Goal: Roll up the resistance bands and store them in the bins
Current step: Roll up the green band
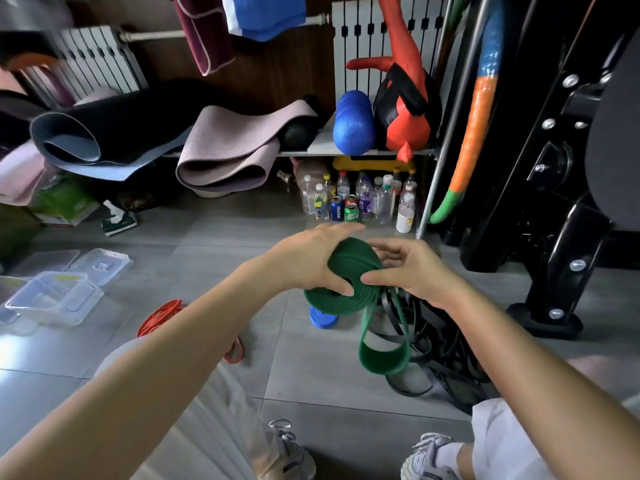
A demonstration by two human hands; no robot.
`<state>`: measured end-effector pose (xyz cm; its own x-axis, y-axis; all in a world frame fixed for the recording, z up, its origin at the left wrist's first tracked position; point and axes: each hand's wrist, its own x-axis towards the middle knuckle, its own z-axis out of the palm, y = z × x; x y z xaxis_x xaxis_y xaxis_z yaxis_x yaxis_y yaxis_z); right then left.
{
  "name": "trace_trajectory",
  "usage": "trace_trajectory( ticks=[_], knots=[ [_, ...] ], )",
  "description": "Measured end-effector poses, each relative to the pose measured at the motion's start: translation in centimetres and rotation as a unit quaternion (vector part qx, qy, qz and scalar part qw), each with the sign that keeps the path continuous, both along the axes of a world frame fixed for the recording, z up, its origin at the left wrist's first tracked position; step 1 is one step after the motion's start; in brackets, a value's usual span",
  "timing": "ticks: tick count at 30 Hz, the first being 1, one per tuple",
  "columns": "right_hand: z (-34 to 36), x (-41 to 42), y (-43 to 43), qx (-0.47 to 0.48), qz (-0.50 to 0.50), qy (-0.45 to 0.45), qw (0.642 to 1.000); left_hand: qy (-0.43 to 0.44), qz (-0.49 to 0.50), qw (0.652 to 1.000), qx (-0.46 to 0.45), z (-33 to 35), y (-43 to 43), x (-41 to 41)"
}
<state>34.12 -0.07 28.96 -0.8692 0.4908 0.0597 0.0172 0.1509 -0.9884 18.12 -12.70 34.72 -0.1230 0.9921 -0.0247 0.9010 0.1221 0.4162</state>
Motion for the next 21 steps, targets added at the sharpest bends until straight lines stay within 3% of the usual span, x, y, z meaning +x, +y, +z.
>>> trace_trajectory(
  ticks=[4, 9, 14, 21],
  knots=[
    [0.4, -0.7, -0.3, 0.015, -0.014, -0.013, 1.0, -0.003, -0.002, 1.0, 0.008, 0.3, 0.2, -0.5],
    [-0.6, -0.7, -1.0, -0.006, -0.055, 0.012, 0.998, -0.143, 0.065, 0.986, 0.06, -0.5, -0.8, -1.3],
    [-2.2, -0.4, -2.1, -0.039, -0.086, 0.03, 0.995, -0.347, 0.16, 0.915, 0.131, -0.8, -2.6, -2.2],
    [-0.9, -1.3, -3.2, -0.056, -0.114, 0.063, 0.99, -0.517, 0.186, 0.817, 0.177, -0.7, -4.0, -1.6]
  ],
)
